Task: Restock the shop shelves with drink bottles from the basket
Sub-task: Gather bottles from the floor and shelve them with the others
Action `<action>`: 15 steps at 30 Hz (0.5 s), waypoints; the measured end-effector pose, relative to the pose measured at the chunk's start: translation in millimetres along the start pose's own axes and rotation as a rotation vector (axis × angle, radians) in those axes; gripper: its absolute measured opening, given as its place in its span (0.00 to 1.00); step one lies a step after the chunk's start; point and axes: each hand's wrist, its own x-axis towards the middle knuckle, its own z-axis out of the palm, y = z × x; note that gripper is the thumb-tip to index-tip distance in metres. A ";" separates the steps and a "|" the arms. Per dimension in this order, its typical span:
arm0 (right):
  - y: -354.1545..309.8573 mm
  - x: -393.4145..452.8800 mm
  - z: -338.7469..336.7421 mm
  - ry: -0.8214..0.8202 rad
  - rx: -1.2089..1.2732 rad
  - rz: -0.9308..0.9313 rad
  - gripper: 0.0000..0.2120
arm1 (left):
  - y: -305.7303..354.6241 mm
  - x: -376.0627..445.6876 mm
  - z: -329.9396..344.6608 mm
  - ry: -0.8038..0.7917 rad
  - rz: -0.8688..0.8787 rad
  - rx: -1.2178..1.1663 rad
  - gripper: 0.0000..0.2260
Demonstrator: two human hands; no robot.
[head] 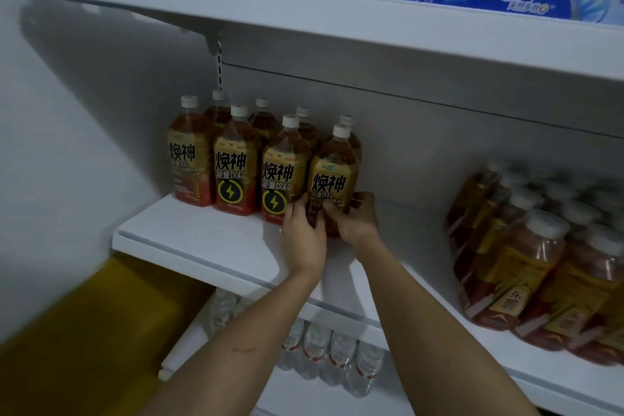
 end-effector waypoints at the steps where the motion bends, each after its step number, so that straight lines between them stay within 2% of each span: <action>1: 0.9 -2.6 -1.2 -0.012 -0.049 0.007 0.25 | -0.9 -3.0 -1.8 -0.015 0.003 0.031 0.20; 3: 2.3 -10.1 -4.5 -0.051 -0.151 0.026 0.23 | -0.9 -6.2 -6.5 -0.058 0.014 0.098 0.21; 7: 3.4 -37.6 -17.5 -0.096 -0.276 0.012 0.15 | 2.6 -12.5 -18.6 -0.174 -0.012 0.239 0.24; 11: 7.5 -73.8 -39.6 -0.236 -0.509 -0.151 0.17 | 7.1 -39.8 -44.8 -0.300 0.025 0.609 0.27; 15: 13.4 -113.4 -58.5 -0.286 -0.719 -0.233 0.24 | 13.5 -82.3 -78.1 -0.405 -0.048 0.733 0.28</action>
